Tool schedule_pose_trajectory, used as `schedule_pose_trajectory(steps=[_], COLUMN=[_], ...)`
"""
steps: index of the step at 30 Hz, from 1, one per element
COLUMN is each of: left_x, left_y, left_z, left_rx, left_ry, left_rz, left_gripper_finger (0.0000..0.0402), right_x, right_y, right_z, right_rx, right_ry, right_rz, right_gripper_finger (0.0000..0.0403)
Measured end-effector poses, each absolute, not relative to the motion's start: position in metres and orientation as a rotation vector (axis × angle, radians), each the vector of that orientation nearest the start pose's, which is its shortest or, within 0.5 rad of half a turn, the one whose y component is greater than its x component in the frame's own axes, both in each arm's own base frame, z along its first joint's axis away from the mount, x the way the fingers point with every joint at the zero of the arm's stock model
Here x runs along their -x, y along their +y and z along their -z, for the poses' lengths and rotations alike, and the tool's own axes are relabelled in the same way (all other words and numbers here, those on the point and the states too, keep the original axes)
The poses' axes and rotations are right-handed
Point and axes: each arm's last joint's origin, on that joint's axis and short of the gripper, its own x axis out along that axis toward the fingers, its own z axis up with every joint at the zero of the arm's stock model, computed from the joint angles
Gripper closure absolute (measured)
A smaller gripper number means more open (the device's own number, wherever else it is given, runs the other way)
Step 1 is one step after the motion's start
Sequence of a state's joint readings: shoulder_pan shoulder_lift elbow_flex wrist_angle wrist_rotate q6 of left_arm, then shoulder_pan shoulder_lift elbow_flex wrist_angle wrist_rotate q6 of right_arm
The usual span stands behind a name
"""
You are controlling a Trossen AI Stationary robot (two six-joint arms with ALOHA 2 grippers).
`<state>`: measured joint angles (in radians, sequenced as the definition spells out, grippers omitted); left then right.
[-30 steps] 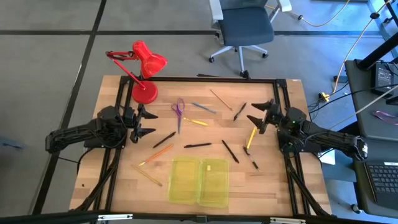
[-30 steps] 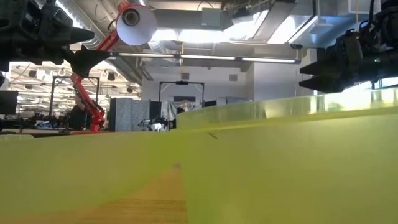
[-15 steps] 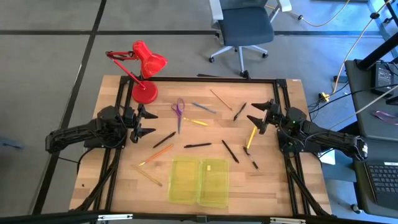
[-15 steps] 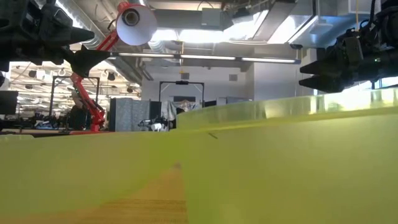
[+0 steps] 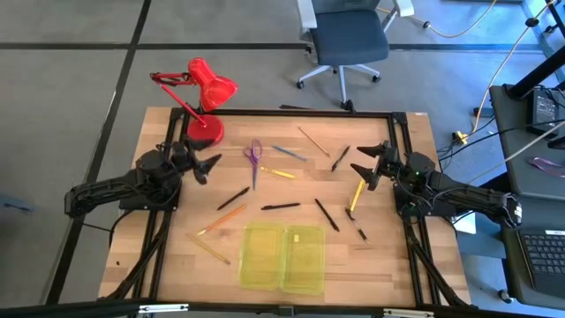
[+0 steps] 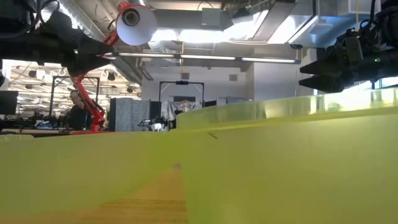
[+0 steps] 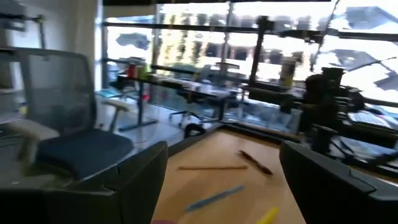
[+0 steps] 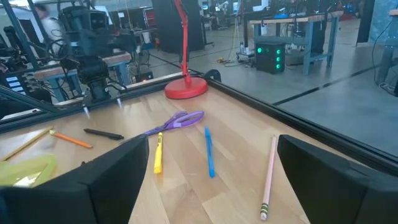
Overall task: Pick & place school supplies into a supply box
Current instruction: Put the orange pencil into the yellow supply box
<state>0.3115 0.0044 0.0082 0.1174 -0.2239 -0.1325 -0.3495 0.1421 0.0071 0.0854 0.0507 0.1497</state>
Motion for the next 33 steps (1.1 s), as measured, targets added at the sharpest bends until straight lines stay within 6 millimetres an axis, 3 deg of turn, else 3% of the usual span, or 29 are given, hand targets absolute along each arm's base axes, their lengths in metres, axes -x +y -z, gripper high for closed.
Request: schedule_pose_trajectory(steps=[13, 25, 33], left_x=[-0.088, -0.094, -0.112], left_y=[0.037, 0.034, 0.034], left_z=[-0.182, -0.18, -0.204], left_rx=[0.191, 0.271, 0.273], left_ry=[-0.229, -0.178, -0.037], left_rz=[-0.565, -0.428, -0.293], left_gripper_finger=[0.01, 0.01, 0.01], right_x=[-0.099, -0.099, -0.099], right_y=[-0.038, -0.038, -0.038], right_z=[-0.163, -0.163, -0.164], right_rx=[-0.154, -0.128, -0.125], right_ry=[0.02, 0.023, 0.006], right_rz=[0.403, 0.41, 0.41], right_gripper_finger=[0.0043, 0.0043, 0.0043])
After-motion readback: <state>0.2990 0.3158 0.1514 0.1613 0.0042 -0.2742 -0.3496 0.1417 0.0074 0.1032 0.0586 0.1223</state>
